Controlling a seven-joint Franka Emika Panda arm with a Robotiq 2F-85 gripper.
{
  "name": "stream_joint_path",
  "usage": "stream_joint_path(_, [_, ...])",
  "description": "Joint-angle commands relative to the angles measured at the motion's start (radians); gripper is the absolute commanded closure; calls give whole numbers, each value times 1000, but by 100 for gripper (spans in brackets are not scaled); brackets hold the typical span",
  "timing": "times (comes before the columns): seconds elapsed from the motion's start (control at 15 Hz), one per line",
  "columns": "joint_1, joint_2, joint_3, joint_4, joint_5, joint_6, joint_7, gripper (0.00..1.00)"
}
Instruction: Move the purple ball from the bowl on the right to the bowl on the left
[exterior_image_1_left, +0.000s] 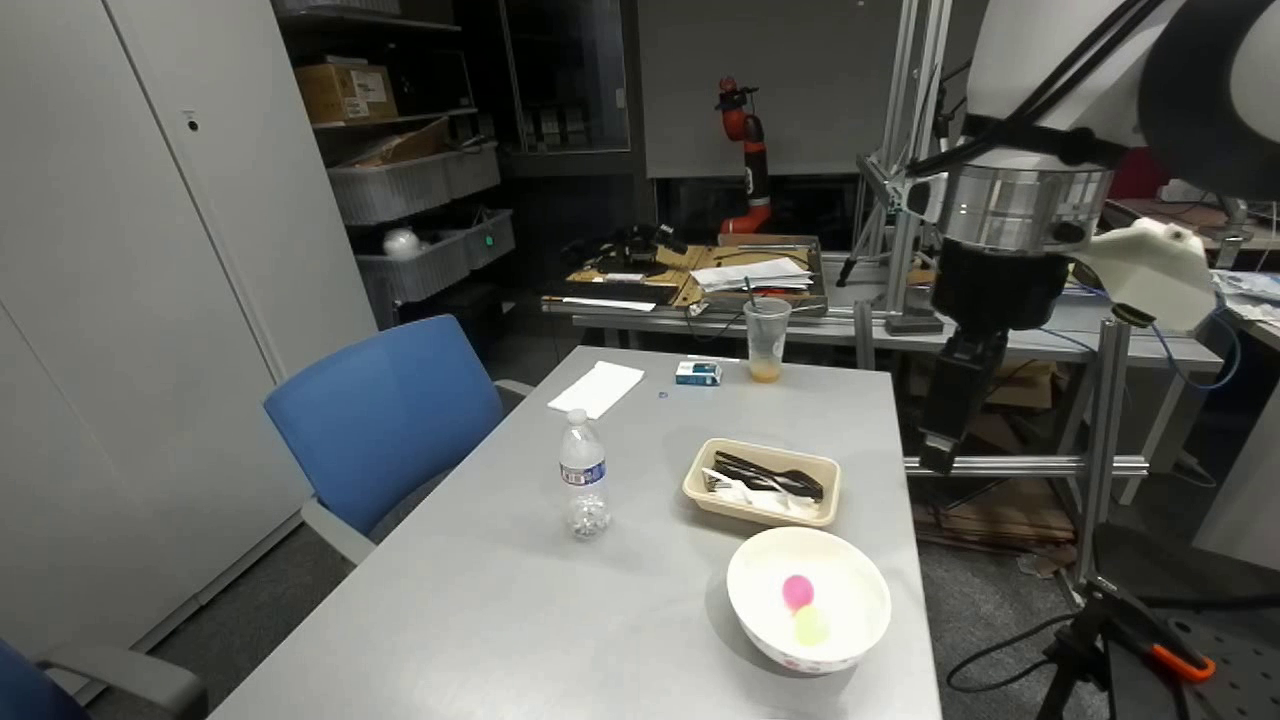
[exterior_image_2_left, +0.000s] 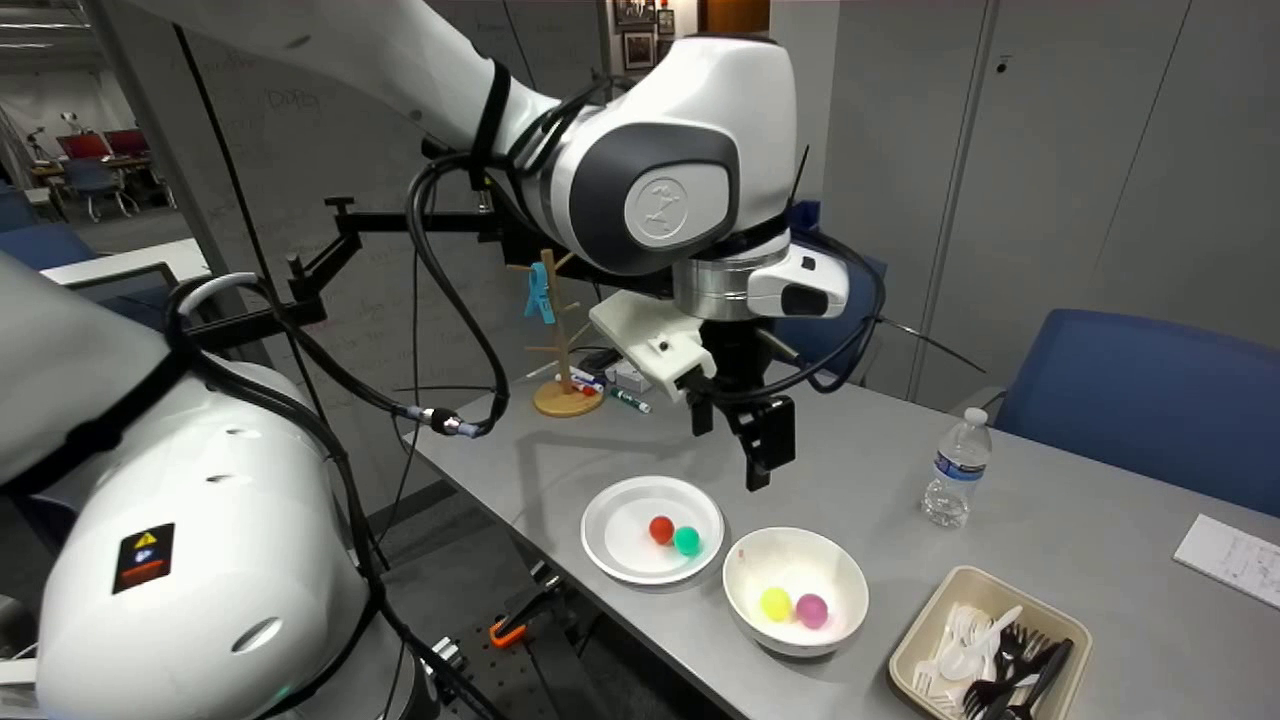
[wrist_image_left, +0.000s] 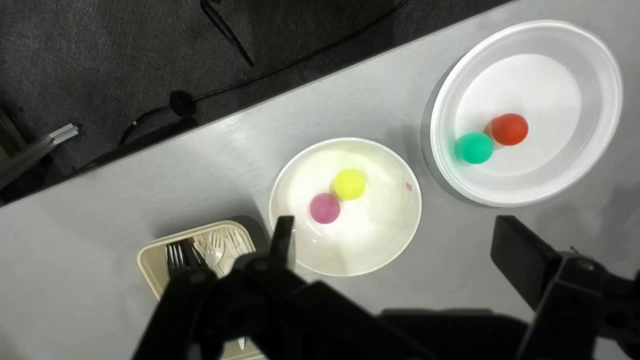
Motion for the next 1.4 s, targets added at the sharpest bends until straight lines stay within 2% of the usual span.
stream_joint_path(0.0, [7,2,-6,21,28,-66,-27,0])
stream_joint_path(0.07, [16,103,-2,38,38,18,-23,0])
stream_joint_path(0.2, [20,144,-10,47,71,45,-19,0])
stream_joint_path(0.27, [2,57,5,10,39,10,-3,0])
stream_joint_path(0.53, [4,137,4,32,55,40,-2,0])
stream_joint_path(1.33, [-3,140,12,35,53,45,40,0])
